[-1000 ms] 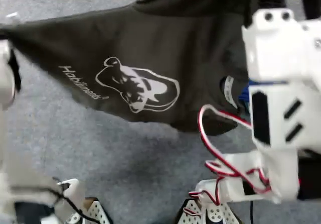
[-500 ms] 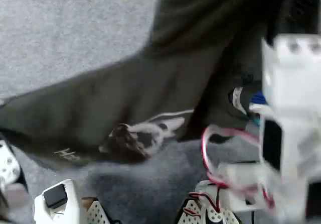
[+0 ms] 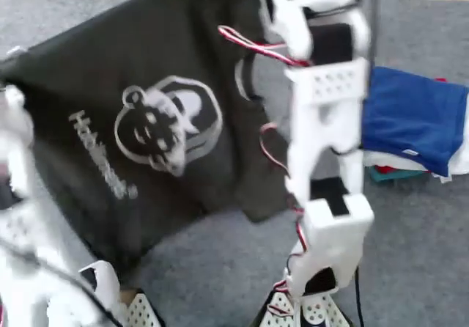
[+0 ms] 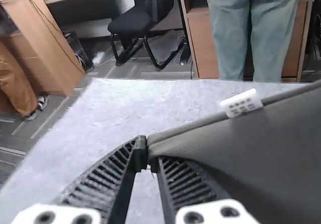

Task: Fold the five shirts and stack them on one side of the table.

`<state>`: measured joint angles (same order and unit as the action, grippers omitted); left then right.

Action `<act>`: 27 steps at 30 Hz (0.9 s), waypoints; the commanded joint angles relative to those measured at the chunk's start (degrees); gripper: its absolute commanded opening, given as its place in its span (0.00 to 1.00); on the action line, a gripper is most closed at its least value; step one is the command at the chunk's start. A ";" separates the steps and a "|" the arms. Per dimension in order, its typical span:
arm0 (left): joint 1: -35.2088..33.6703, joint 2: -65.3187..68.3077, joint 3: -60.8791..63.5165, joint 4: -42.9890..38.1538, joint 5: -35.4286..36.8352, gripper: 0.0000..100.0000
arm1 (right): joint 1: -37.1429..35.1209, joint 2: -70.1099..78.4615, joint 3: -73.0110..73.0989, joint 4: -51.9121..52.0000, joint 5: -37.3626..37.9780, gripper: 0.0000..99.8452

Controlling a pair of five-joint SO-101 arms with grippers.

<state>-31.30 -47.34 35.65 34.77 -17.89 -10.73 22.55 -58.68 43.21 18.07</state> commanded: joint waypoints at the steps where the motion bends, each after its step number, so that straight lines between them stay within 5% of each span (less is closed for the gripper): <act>1: 1.63 8.88 7.60 -30.95 -0.62 0.03 | -0.79 5.76 -0.57 -11.87 0.53 0.01; 4: 1.89 21.01 1.71 -35.96 -0.62 0.03 | -1.23 11.56 -3.47 -17.76 0.44 0.01; 7: 1.89 32.26 -9.54 -31.65 -0.44 0.03 | -1.23 15.78 -7.34 -17.85 0.44 0.01; 13: 3.30 42.29 -23.08 -13.45 -0.62 0.03 | -0.97 19.74 -11.56 -8.44 0.44 0.01; 27: 6.73 29.54 -22.99 34.37 -0.88 0.03 | 1.58 26.42 -12.09 17.58 7.47 0.01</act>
<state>-26.29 -12.44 15.78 59.03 -17.98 -10.73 49.36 -67.56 55.87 24.13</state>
